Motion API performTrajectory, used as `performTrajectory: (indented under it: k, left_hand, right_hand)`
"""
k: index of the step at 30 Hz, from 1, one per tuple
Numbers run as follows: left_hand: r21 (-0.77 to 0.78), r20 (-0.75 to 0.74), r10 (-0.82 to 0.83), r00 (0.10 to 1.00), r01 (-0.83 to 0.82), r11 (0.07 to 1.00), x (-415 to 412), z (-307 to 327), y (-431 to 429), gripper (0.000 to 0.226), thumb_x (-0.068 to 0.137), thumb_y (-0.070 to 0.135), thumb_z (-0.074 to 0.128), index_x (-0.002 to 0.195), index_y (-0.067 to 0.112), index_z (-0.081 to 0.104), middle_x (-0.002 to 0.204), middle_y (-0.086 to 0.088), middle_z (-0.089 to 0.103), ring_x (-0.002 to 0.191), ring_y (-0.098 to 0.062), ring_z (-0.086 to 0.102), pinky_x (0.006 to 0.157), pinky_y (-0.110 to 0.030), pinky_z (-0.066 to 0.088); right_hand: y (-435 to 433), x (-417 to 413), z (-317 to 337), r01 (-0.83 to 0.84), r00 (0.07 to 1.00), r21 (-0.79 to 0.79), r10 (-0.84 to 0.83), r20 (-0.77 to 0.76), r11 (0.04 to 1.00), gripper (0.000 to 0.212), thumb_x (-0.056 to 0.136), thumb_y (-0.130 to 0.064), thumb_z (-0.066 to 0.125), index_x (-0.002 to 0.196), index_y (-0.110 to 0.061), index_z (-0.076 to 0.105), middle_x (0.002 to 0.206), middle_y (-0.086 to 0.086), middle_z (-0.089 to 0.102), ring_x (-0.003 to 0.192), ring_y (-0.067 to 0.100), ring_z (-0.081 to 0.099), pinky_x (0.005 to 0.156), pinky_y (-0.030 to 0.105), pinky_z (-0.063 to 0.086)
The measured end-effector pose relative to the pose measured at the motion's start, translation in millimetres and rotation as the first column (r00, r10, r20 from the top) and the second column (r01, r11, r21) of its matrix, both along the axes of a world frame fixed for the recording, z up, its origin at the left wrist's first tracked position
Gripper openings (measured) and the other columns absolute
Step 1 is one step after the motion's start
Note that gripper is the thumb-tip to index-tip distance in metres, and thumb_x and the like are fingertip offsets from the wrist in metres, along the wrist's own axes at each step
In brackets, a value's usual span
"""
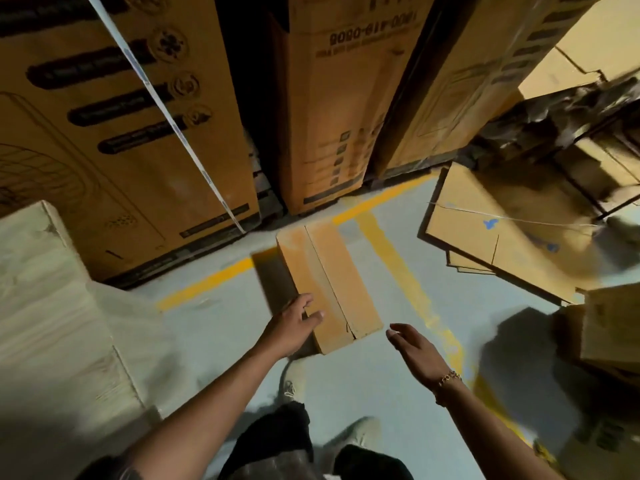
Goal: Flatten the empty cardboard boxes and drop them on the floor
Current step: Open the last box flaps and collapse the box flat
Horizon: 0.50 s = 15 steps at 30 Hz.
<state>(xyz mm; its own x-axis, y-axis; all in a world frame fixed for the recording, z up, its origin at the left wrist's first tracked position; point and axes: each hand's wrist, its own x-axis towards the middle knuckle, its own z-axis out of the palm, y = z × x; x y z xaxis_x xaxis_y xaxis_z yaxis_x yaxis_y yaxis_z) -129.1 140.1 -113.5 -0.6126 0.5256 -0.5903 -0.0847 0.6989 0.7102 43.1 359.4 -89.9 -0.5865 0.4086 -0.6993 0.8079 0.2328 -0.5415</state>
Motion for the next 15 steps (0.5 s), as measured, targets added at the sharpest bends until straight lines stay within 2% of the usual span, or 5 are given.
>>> performTrajectory:
  k: [4,7,11,13,15]
  left_hand:
    - [-0.078,0.062,0.111,0.992,-0.106,0.991,-3,-44,41,0.052,0.095,0.053,0.053,0.14,0.029,0.044,0.145,0.005,0.049,0.126,-0.017,0.05,0.104,-0.037,0.042]
    - [-0.156,0.092,0.209,0.974,-0.193,0.969,4,-102,61,0.054,0.094,0.059,0.051,0.139,0.03,0.045,0.144,0.006,0.05,0.125,-0.017,0.051,0.104,-0.04,0.043]
    - [-0.255,0.138,0.368,0.92,-0.326,0.91,16,-203,84,0.053,0.092,0.057,0.055,0.135,0.027,0.049,0.139,0.002,0.051,0.121,-0.021,0.052,0.096,-0.045,0.051]
    - [-0.298,0.134,0.426,0.895,-0.374,0.878,20,-262,95,0.055,0.092,0.057,0.056,0.134,0.023,0.05,0.137,-0.002,0.054,0.12,-0.022,0.053,0.099,-0.04,0.048]
    - [-0.33,0.144,0.491,0.859,-0.426,0.842,23,-324,106,0.062,0.091,0.058,0.056,0.139,0.02,0.046,0.14,-0.006,0.052,0.123,-0.025,0.053,0.102,-0.037,0.044]
  right_hand:
    - [62,-28,-52,-0.096,0.993,-0.035,0.098,0.065,0.995,0.045,0.096,-0.056,0.047,0.13,-0.027,0.056,0.128,0.0,0.064,0.113,0.02,0.062,0.102,0.04,0.046]
    - [95,-46,-113,-0.175,0.978,-0.087,0.183,0.099,0.981,0.044,0.096,-0.055,0.051,0.128,-0.026,0.058,0.126,0.002,0.065,0.114,0.02,0.061,0.101,0.039,0.046]
    - [128,-70,-217,-0.257,0.948,-0.122,0.275,0.163,0.959,0.047,0.095,-0.054,0.052,0.13,-0.023,0.058,0.129,0.004,0.064,0.118,0.022,0.058,0.095,0.031,0.042]
    - [142,-82,-276,-0.266,0.941,-0.117,0.284,0.183,0.957,0.051,0.095,-0.052,0.055,0.134,-0.019,0.055,0.133,0.007,0.061,0.123,0.025,0.055,0.094,0.03,0.04]
    - [155,-93,-338,-0.268,0.941,-0.088,0.28,0.19,0.96,0.059,0.094,-0.05,0.058,0.14,-0.014,0.049,0.14,0.009,0.056,0.128,0.027,0.052,0.1,0.032,0.038]
